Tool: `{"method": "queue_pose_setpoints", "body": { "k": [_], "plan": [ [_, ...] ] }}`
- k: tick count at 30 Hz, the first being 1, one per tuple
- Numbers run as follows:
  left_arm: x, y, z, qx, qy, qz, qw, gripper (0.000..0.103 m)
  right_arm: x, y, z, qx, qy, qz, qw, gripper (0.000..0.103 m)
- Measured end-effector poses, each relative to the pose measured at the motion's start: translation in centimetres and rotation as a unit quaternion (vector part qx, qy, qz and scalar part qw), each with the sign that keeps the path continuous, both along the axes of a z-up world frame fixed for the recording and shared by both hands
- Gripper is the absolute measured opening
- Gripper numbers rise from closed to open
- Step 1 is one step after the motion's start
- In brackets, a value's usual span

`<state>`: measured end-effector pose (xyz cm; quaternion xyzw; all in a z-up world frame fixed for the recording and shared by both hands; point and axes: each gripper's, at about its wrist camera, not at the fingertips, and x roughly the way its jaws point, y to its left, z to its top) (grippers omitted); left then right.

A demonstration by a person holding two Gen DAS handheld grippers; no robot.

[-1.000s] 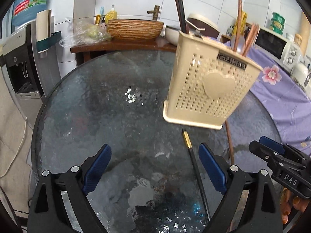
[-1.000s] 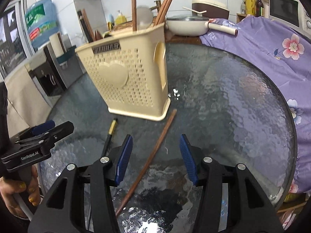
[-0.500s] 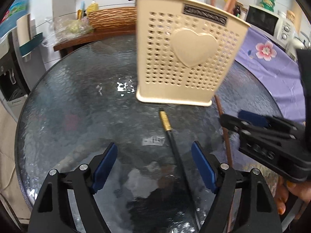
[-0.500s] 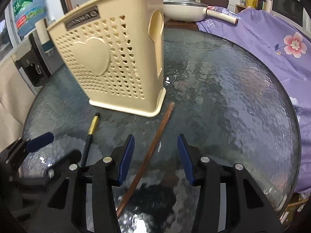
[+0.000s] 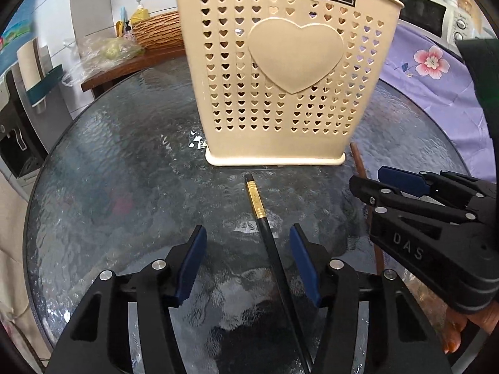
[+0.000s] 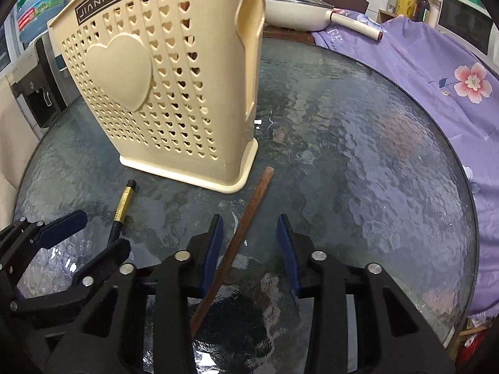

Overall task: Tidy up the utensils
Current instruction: 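Grasp the black chopstick with the left tool while the right tool grasps the wooden chopstick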

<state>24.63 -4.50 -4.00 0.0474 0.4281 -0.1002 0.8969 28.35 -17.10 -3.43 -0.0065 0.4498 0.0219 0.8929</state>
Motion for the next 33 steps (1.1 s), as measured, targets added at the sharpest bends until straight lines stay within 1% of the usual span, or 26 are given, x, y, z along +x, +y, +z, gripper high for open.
{"method": "queue_pose_setpoints", "body": {
  "k": [2,6,8,9,12,17,20,27,29,33],
  "plan": [
    [0.3,-0.2,0.1,0.004,-0.001,-0.004,1.0,0.046,0.1,0.3,0.0,-0.002,-0.001,0.007,1.0,0.026],
    [0.7,-0.3,0.1,0.006,-0.001,-0.008,0.9999,0.04,-0.2,1.0,0.1,-0.007,-0.002,0.031,1.0,0.015],
    [0.8,-0.2,0.2,0.008,-0.003,-0.007,0.9999,0.035,-0.5,1.0,0.1,-0.008,-0.001,0.044,0.999,0.014],
    [0.9,0.0,0.2,0.008,-0.003,-0.008,0.9999,0.034,-0.6,0.9,0.1,-0.007,0.0,0.048,0.999,0.013],
    [1.3,0.2,0.3,0.009,0.0,-0.012,0.9999,0.026,-0.8,0.5,0.3,-0.004,0.008,0.052,0.999,0.011],
    [2.2,-0.3,0.4,0.017,0.003,-0.019,0.9997,0.011,-1.0,0.3,0.3,-0.007,0.01,0.049,0.999,0.01],
    [2.2,-0.7,0.4,0.023,0.0,-0.019,0.9996,0.01,-0.8,0.2,0.3,-0.005,0.007,0.046,0.999,0.01],
    [1.5,-0.7,0.3,0.017,0.001,-0.019,0.9997,0.007,-0.8,-0.5,0.3,0.011,0.007,0.037,0.999,0.009],
    [1.5,-0.7,0.3,0.012,0.003,-0.018,0.9998,0.007,-0.8,-0.8,0.3,0.018,0.006,0.033,0.999,0.009],
    [1.4,0.1,0.3,-0.018,0.012,-0.016,0.9996,0.007,-0.9,-1.7,0.3,0.045,0.005,0.024,0.999,0.008]
  ]
}}
